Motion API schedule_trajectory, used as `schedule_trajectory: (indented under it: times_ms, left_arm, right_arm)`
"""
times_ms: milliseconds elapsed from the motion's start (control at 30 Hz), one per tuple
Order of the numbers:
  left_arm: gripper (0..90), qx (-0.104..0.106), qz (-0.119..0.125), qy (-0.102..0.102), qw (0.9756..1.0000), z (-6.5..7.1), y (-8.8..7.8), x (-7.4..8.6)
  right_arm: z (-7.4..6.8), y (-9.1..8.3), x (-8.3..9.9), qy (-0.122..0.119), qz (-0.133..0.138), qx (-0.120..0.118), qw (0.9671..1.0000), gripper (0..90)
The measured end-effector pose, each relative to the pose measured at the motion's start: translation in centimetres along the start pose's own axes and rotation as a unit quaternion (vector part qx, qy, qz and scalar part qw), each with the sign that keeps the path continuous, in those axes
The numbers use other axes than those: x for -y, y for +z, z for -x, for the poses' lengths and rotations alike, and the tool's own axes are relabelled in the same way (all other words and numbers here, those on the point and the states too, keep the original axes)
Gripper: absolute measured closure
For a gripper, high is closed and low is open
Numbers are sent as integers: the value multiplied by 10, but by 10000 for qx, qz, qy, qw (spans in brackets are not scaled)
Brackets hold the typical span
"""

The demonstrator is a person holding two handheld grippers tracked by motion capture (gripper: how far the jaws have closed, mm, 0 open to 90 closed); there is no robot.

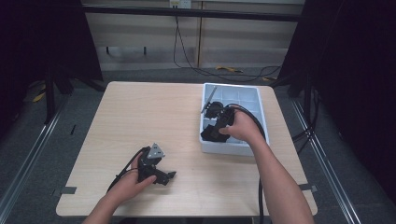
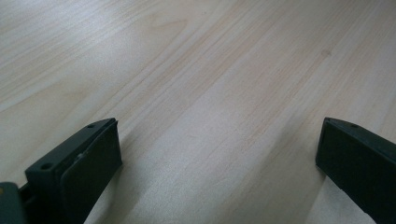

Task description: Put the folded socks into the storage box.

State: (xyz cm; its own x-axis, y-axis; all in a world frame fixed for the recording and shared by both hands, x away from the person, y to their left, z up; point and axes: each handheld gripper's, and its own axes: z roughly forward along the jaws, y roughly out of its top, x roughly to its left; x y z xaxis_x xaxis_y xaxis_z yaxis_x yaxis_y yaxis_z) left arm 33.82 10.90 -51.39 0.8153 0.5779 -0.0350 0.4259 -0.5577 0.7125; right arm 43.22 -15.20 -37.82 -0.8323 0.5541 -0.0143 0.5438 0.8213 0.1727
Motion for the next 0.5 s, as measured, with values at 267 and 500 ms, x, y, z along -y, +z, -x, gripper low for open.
schedule_trajectory:
  times_ms: [267, 500]
  left_arm:
    - [0, -12, 27, -11, 10000, 0, 0, 0]
    - [0, -6, 23, 1, 10000, 0, 0, 0]
  right_arm:
    - [4, 11, 1, 85, -38, -127, 9999, 756]
    - [5, 19, 0, 63, -100, -203, 9997, 722]
